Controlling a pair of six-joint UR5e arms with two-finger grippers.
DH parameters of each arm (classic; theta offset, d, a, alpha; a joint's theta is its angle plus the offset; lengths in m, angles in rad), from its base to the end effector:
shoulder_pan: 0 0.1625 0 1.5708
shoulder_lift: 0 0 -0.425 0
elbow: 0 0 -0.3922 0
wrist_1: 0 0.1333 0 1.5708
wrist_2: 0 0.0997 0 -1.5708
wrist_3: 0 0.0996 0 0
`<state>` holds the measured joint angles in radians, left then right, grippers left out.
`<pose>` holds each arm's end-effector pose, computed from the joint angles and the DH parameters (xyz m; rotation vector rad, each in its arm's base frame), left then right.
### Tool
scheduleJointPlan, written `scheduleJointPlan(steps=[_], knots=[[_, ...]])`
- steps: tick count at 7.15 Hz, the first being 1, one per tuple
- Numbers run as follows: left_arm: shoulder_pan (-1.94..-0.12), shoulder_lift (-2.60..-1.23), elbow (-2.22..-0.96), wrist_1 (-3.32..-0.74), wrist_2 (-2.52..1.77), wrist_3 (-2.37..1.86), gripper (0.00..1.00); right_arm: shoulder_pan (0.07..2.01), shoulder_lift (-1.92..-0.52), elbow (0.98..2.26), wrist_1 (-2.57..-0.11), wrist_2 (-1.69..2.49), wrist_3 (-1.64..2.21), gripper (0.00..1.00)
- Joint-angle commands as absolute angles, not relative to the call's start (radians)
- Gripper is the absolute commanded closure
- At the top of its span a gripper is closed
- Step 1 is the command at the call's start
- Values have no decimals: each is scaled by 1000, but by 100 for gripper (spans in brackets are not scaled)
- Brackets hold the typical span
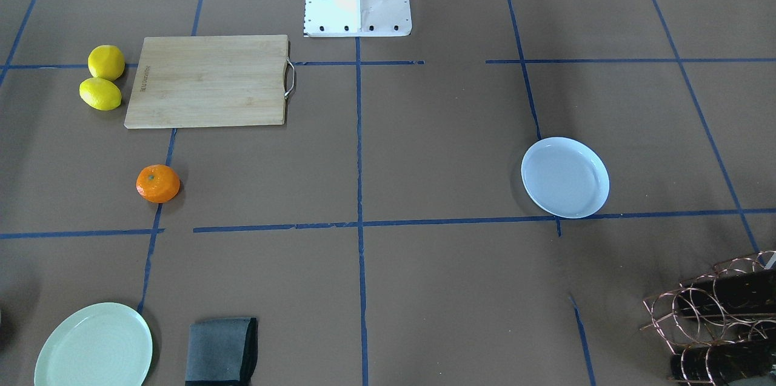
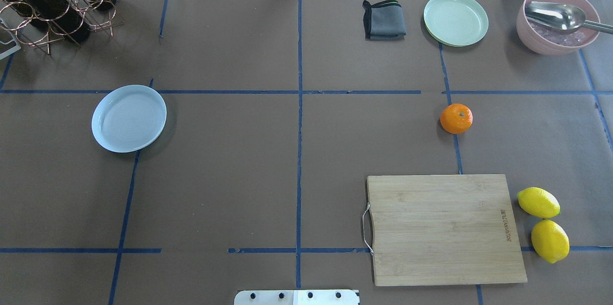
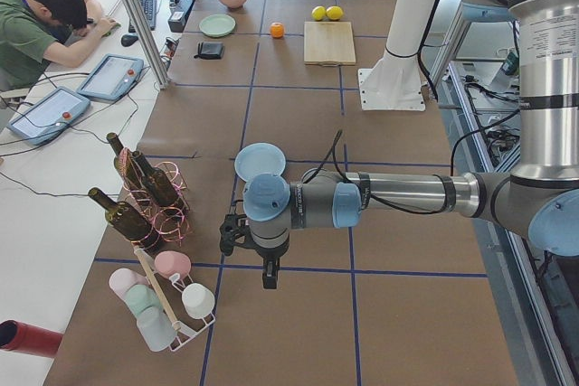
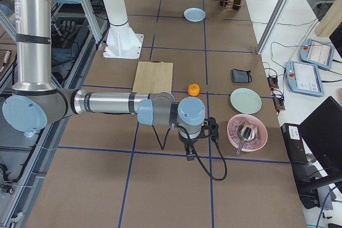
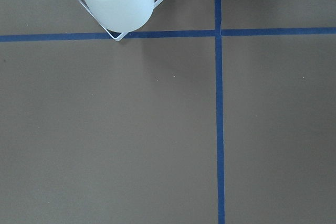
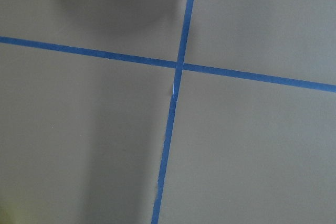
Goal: Pick orange to plate
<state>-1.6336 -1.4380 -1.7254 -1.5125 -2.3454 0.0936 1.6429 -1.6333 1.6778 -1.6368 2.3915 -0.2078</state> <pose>-0.0907 -0.4280 0.6500 0.0260 0.7749 0.0151 0.0937 -0.4579 0.6392 0.0944 -0.8160 -0.1192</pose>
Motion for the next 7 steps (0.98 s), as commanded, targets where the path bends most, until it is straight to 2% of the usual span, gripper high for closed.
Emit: scheduleJointPlan(steps=[1, 3, 5, 7], knots=[[-1634, -1437, -1727, -1514, -2345, 94, 0, 1643, -1631, 1684, -1635, 2391, -155, 0], [-1628, -1454, -1733, -1545, -2345, 94, 0, 1643, -1631, 1687, -1634, 2393, -130, 0], [-1617, -1470, -1736, -1684, -2358, 16, 0, 1643, -1628, 1692, -1634, 2395, -132, 0], [-1493, -1462, -1736, -1906, -2359, -201, 0, 1643, -1628, 1701, -1634, 2395, -133, 0]])
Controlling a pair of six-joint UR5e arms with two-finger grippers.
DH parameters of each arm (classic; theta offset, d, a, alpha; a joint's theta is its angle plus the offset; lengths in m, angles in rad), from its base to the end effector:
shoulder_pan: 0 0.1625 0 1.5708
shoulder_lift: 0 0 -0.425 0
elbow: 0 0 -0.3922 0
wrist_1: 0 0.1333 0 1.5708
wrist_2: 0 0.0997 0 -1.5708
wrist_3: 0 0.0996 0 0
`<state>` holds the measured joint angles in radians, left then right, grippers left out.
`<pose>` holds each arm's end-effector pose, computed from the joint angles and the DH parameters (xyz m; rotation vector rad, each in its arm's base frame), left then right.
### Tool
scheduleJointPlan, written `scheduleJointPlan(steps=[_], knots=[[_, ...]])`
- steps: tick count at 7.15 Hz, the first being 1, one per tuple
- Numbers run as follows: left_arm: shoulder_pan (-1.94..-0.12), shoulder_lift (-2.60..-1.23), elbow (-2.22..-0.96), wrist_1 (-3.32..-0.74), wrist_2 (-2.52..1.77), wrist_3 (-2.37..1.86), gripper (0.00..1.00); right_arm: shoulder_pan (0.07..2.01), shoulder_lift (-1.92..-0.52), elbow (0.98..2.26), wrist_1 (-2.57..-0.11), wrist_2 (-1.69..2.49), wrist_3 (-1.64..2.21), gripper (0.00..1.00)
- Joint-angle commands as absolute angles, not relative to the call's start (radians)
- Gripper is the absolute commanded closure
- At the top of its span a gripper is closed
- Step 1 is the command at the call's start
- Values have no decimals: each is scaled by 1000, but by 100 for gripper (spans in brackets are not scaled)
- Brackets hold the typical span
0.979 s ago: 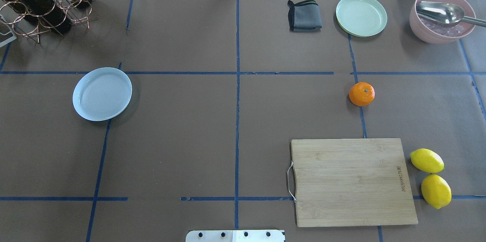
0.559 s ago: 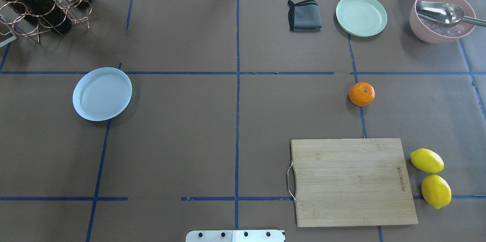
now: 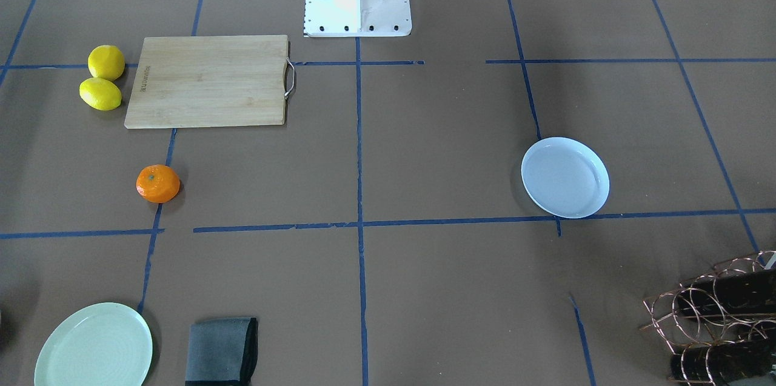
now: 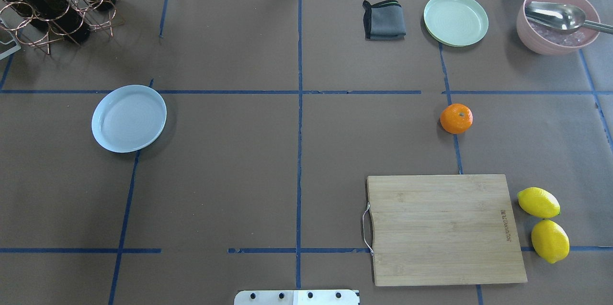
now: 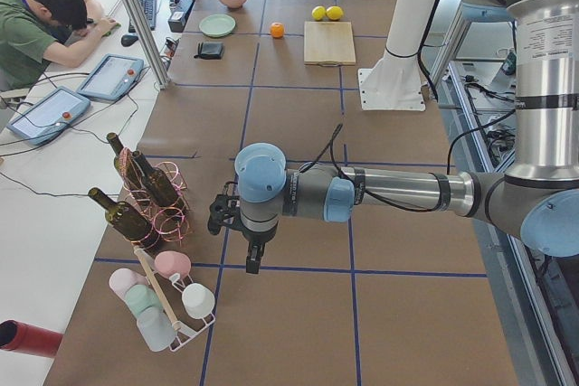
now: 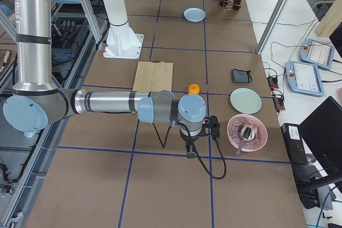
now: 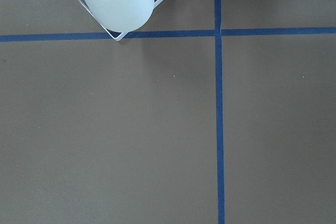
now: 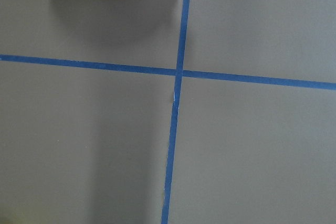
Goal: Pick orange to plate
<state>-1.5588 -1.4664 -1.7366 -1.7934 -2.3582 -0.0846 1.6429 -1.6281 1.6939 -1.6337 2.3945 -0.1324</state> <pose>-0.0572 -0.4633 0.6007 0.2310 0.7937 0.0434 0.0937 -0.4614 0.6284 0.0868 -0.8192 -0.0580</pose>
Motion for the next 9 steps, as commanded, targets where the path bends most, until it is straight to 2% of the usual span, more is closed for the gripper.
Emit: scheduleJointPlan(steps=[1, 3, 5, 7, 9], knots=[[-1423, -1463, -1749, -1952, -2358, -307, 0, 1640, -1626, 1709, -1632, 2395, -132, 0], [-1282, -1476, -1820, -1973, -2349, -563, 0, 1638, -1595, 1726, -1635, 2396, -132, 0], [-1136, -1517, -1822, -1997, -2266, -752, 0, 1638, -1604, 1727, -1635, 2396, -132, 0], [-1028, -1558, -1722, -2142, -2191, -898, 0, 1638, -1606, 1727, -1635, 2398, -130, 0], [-956, -1617, -1662, -2164, -2105, -960, 2, 1638, -1612, 1724, -1635, 2437, -132, 0]])
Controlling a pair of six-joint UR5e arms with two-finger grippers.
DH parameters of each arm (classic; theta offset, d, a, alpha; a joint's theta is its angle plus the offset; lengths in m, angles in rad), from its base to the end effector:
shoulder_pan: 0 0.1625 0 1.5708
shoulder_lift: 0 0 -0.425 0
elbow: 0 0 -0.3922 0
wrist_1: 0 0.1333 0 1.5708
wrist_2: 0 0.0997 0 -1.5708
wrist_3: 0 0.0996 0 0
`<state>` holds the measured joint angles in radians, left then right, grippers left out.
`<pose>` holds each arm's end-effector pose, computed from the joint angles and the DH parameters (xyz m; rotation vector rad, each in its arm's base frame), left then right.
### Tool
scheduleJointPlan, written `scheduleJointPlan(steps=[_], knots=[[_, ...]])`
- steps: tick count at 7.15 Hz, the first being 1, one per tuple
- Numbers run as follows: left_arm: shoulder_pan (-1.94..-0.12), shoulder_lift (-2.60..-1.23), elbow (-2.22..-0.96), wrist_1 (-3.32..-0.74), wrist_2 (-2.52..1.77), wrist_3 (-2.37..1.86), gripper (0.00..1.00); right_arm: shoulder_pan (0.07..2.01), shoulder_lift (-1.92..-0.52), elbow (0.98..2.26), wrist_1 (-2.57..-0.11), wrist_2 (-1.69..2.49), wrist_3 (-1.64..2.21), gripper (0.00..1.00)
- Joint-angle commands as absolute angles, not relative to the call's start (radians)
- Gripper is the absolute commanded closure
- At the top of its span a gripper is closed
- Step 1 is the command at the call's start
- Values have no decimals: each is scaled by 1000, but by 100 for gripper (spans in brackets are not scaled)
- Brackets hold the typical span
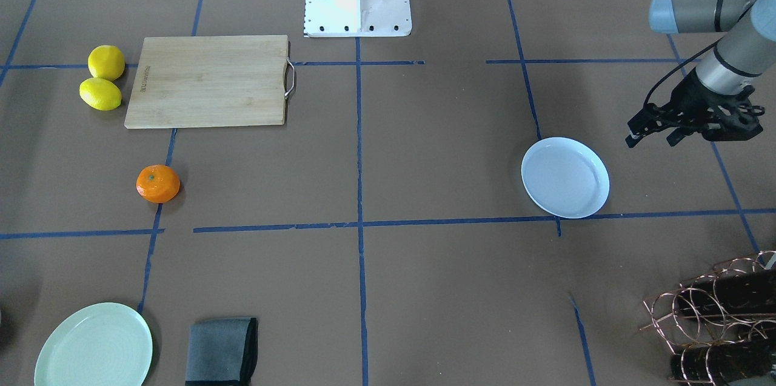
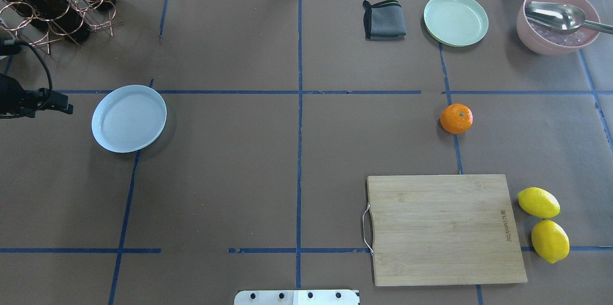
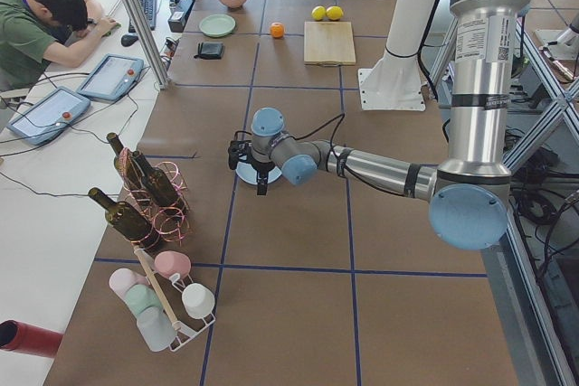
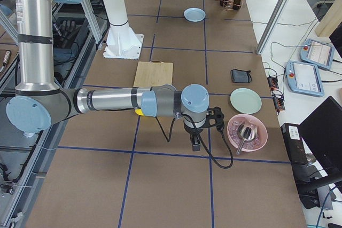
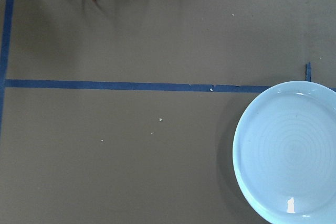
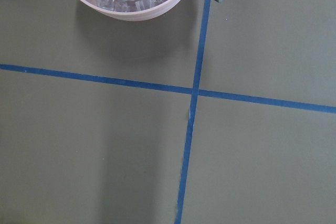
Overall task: Pick orange to plate
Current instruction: 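Reach the left gripper to the light blue plate rim and grasp it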
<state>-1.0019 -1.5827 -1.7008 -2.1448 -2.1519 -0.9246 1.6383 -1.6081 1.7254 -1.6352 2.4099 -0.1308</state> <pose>0.2156 -0.4831 0.5294 0.1326 0.8791 -0.1241 0.0912 -0.4717 0.6025 0.1326 -0.8301 -0.0817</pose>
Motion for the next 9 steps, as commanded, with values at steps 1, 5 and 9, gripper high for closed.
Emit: scheduleJointPlan(steps=[1, 5, 9], knots=[[-951, -1652, -1611, -2166, -2102, -959, 3, 1638, -1612, 1726, -1635, 2439, -130, 0], [-919, -1686, -1554, -2167, -2054, -960, 15, 1638, -1603, 1724, -1634, 2439, -130, 0], [-884, -1693, -1546, -2168, -2054, -962, 16, 1638, -1600, 1721, -1634, 2437, -130, 0]])
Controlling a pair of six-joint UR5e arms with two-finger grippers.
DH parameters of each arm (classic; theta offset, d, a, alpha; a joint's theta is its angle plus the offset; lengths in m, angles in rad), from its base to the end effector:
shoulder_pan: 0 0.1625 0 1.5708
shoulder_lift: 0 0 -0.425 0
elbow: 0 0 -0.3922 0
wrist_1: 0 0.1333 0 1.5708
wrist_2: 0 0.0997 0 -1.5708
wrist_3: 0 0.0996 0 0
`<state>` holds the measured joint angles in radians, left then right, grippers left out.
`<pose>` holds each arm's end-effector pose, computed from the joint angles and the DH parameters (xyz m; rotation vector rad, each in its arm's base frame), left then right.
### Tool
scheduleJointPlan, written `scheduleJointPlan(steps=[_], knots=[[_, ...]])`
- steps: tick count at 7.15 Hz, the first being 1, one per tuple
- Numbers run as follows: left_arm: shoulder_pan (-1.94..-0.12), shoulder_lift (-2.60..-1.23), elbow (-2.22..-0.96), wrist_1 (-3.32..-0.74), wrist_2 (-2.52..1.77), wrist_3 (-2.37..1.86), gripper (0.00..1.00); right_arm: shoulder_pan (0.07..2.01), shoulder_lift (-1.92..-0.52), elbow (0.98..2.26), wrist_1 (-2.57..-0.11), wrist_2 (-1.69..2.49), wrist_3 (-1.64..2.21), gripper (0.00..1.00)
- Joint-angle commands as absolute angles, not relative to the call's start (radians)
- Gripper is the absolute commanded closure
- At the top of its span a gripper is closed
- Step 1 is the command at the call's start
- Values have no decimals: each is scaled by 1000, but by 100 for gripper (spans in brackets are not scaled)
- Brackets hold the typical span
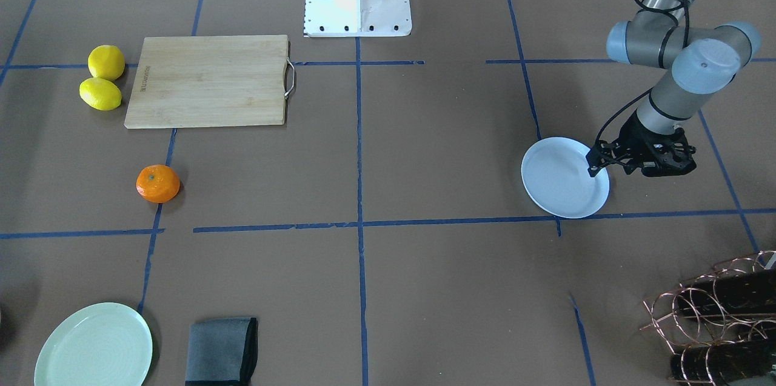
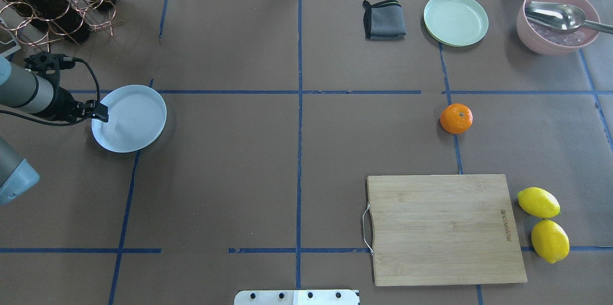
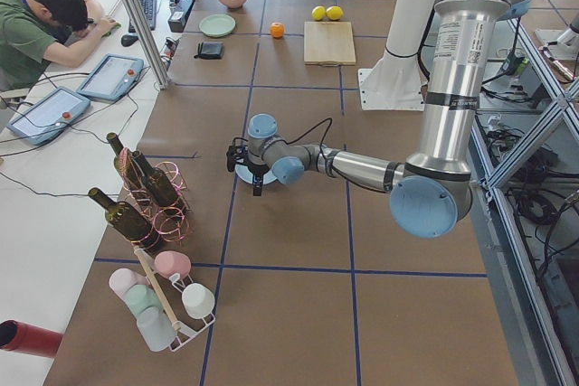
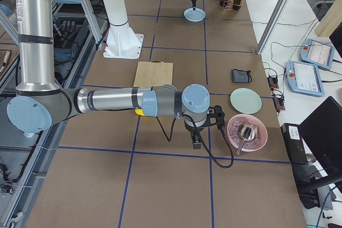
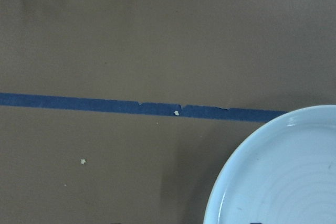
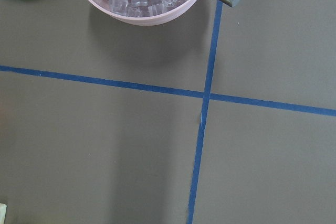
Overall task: Pick orange to plate
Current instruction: 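Reach the left gripper to the light blue plate rim and grasp it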
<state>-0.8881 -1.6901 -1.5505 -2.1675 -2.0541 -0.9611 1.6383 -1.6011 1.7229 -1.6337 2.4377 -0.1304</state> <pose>0.2946 -0.5002 0.5495 0.1247 0.8143 -0.0944 0.0896 -0.4748 0.5981 0.1405 -0.8572 -0.0844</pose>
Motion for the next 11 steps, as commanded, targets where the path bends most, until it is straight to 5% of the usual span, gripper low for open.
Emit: scheduleJointPlan(steps=[1, 5, 7, 8, 11], knots=[[-879, -1694, -1543, -2166, -2054, -962, 24, 1638, -1600, 1721, -1634, 2437, -130, 0], [-879, -1694, -1545, -2168, -2054, -969, 48, 1638, -1598, 1721, -1634, 2437, -130, 0], [-877, -1694, -1549, -2169, -2054, -1009, 91, 1638, -1598, 1724, -1634, 2438, -129, 0], [-877, -1694, -1551, -2172, -2054, -1011, 100, 1638, -1598, 1726, -1634, 2439, -129, 0], [-877, -1701, -1557, -2171, -2060, -996, 100, 1638, -1598, 1727, -1635, 2439, -129, 0]])
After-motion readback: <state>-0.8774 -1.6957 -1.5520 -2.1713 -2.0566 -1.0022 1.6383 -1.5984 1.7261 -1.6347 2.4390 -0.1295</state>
